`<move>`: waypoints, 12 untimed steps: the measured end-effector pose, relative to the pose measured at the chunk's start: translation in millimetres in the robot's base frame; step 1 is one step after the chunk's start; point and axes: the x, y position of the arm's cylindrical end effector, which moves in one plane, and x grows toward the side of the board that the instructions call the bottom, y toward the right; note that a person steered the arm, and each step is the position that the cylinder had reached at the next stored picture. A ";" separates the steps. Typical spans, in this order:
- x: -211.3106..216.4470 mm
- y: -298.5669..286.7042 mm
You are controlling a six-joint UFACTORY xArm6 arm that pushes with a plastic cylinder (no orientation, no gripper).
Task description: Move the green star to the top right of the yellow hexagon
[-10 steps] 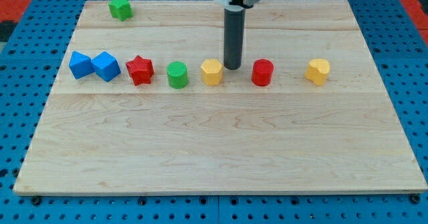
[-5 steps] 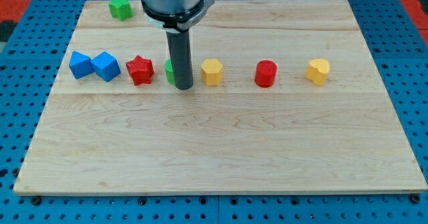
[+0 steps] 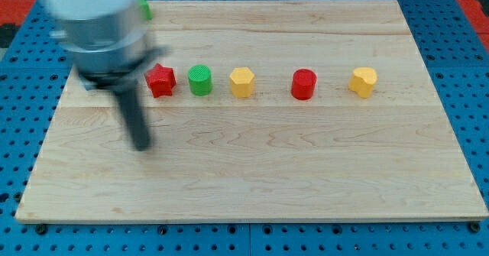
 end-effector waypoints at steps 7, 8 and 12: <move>-288.4 11.6; -249.7 124.7; -222.0 205.1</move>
